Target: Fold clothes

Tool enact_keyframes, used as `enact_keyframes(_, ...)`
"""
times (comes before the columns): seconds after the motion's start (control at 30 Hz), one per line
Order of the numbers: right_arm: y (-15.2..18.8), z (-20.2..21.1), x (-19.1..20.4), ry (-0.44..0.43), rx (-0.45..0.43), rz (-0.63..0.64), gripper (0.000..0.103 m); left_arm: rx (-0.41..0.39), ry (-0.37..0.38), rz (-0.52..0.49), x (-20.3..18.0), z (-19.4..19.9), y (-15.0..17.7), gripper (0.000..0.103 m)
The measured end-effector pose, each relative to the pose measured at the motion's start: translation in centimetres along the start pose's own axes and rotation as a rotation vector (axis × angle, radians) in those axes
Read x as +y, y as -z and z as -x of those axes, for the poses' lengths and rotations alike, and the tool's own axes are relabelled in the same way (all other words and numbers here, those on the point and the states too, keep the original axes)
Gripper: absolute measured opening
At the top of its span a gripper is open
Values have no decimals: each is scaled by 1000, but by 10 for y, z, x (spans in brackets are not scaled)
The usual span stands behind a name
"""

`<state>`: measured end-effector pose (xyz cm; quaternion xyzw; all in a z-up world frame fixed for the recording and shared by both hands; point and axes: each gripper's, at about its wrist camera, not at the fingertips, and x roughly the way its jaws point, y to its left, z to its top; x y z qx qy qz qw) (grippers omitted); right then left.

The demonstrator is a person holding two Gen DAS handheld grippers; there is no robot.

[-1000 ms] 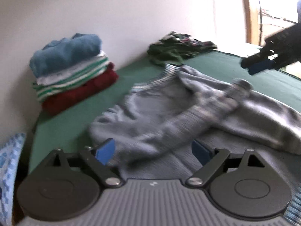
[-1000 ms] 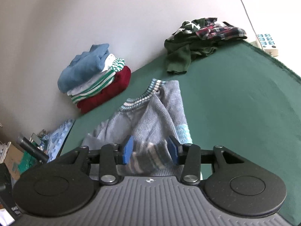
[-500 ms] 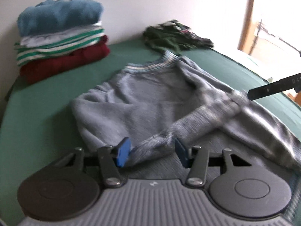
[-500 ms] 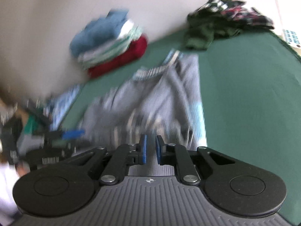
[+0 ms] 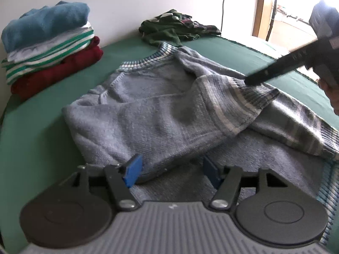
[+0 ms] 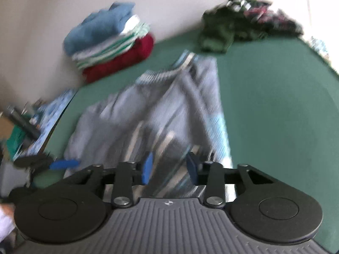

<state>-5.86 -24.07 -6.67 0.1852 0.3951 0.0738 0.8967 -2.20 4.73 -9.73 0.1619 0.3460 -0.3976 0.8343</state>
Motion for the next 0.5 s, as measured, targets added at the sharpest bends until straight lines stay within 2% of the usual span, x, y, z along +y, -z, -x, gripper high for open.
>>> enact_keyframes(0.17, 26, 26, 1, 39, 66, 45, 38, -11, 0, 20, -2, 2, 4, 72)
enact_keyframes(0.27, 34, 36, -11, 40, 32, -50, 38, -14, -3, 33, -3, 0, 3, 76)
enact_keyframes(0.4, 32, 25, -25, 19, -38, -220, 39, -17, -8, 46, -5, -1, 3, 78)
enact_keyframes(0.5, 31, 15, -29, 21, -93, -276, 39, -20, -3, 48, -7, 4, 3, 78)
